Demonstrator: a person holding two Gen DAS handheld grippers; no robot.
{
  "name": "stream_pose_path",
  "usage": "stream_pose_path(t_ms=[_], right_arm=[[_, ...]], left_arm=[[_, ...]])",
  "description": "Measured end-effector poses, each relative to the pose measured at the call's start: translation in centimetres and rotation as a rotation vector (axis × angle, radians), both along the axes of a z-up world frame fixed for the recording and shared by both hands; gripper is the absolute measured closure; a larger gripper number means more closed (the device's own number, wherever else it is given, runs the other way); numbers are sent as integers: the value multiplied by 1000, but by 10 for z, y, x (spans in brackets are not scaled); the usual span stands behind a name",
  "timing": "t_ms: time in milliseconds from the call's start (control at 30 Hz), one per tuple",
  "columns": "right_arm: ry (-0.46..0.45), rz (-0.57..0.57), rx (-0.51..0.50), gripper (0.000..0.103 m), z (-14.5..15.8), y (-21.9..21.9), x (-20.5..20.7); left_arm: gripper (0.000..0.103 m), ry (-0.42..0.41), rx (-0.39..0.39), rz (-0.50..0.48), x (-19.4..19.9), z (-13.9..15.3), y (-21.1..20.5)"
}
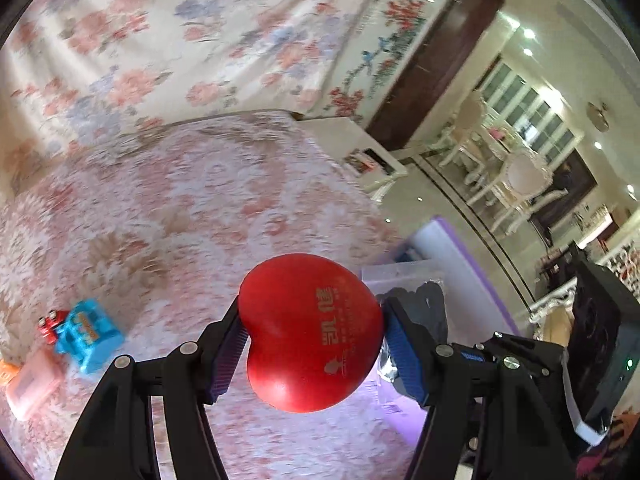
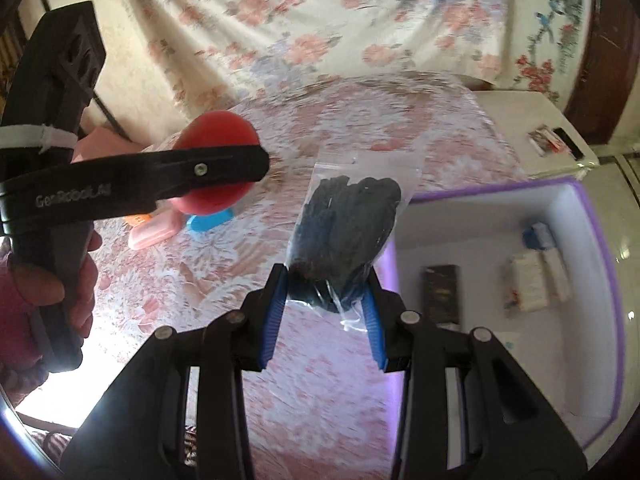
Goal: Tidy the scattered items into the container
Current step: 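Carry the red ball and bagged glove with both tools over the purple box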
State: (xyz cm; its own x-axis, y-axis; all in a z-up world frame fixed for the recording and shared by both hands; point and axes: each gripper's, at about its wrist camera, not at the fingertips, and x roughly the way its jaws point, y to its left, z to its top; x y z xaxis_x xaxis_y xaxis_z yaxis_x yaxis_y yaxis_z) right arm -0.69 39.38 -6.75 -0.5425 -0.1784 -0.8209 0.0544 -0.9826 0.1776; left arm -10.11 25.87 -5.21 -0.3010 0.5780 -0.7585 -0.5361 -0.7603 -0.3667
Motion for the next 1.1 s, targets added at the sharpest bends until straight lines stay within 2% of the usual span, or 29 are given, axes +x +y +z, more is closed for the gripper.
stream_pose_path(t_ms=[300, 633, 1100], right_arm=[[-49, -131, 15, 63, -6, 84, 42], [-104, -173, 22, 63, -21, 142, 61], [-245, -126, 15, 63, -58, 182, 71]], left_arm=[[37, -7, -19, -152, 32, -3, 88], [37, -49, -76, -226, 43, -26, 150], [37, -106, -283, -320, 26, -77, 221]])
